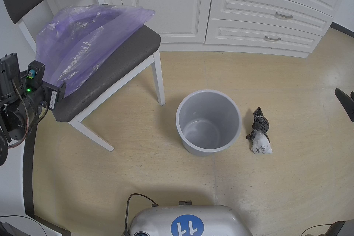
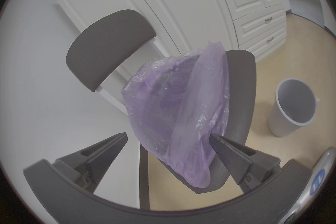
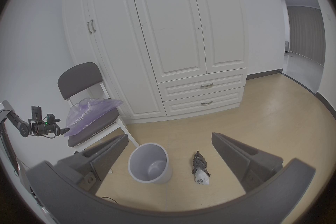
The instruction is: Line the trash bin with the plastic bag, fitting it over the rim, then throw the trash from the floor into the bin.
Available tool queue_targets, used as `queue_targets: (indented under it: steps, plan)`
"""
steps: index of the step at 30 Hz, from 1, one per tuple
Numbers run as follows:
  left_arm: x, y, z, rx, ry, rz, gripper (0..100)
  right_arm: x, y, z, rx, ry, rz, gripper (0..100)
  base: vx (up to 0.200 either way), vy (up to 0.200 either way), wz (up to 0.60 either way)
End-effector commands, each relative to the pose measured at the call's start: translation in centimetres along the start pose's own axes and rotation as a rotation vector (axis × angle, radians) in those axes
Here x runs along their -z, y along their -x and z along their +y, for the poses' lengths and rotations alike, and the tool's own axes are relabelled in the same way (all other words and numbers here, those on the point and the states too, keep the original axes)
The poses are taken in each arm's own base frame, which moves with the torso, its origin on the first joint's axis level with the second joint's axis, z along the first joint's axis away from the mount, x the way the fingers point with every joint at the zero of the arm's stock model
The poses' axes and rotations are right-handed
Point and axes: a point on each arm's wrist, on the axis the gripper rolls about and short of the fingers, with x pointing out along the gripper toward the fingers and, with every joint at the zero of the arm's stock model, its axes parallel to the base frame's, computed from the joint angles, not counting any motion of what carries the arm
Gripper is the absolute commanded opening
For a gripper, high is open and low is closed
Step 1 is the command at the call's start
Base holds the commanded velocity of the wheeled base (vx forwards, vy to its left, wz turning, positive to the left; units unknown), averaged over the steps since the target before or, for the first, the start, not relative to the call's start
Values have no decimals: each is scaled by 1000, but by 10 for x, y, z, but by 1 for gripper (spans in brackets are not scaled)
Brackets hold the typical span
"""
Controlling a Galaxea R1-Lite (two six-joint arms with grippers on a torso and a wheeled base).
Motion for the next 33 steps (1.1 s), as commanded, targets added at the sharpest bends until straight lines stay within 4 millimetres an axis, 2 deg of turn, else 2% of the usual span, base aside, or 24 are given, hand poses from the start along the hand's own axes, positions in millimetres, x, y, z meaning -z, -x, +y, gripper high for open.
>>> queue_targets:
  steps: [1,11,25,33]
  plan:
    - [3,0,-6,20,-39,9,100,-1,1,0,1,-1,-4,100,0,0,0]
    - [9,-13,-16,32,-59,47,100,-1,1,0,-1,-1,-4,100,0,0,0]
    - [10,-37,-28,-108,-110,56,100,-1,1,-1,4,-2,-4,100,0,0,0]
    - [13,-40,-30,-113,-117,73,100,0,0,0,4,-1,0,100,0,0,0]
